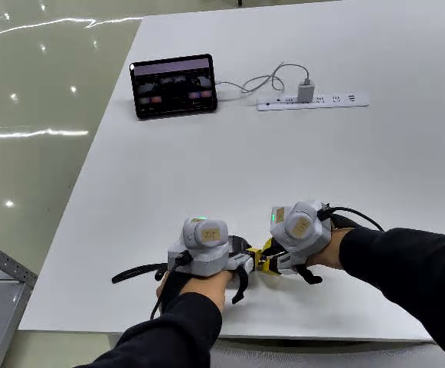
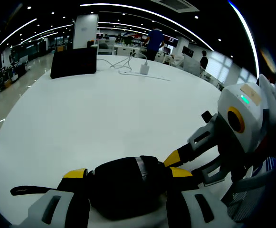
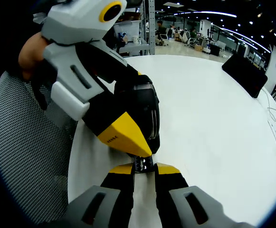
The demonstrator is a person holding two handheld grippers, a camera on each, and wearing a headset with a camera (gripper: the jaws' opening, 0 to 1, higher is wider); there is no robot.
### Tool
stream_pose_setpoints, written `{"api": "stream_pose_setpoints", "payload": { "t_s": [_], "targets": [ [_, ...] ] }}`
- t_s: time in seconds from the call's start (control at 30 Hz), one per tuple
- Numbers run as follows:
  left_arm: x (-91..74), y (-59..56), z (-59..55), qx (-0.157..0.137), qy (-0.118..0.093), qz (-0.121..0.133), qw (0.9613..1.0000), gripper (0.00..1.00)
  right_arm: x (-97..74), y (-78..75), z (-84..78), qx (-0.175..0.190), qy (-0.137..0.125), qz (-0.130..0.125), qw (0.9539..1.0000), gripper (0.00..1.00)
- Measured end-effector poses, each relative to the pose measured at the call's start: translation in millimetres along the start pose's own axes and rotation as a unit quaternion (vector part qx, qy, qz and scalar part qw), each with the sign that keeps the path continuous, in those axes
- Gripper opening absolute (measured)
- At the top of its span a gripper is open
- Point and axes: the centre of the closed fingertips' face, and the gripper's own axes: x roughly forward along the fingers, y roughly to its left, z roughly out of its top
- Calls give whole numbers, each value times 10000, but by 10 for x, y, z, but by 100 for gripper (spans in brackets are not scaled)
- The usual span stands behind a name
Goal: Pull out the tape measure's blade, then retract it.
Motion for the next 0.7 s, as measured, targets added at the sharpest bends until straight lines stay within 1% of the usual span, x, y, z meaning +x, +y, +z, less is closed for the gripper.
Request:
{"api": "stream_pose_setpoints", "payload": {
  "t_s": [0.13,0.3,0.63,0.7],
  "targets": [
    [8,2,-5,4,7,-4,10000,61,6,2,5,16,-16,6,10000,11],
    [0,-2,-8,45,23,-41,10000,61,28,11,25,-71,-10,32,10000,11],
    [5,-2,-5,34,21,-75,10000,61,68,11,76,-5,-6,18,10000,11],
    [1,-6,-4,42,24,-96,9999,61,73,12,81,-68,34,17,10000,11]
  ]
}}
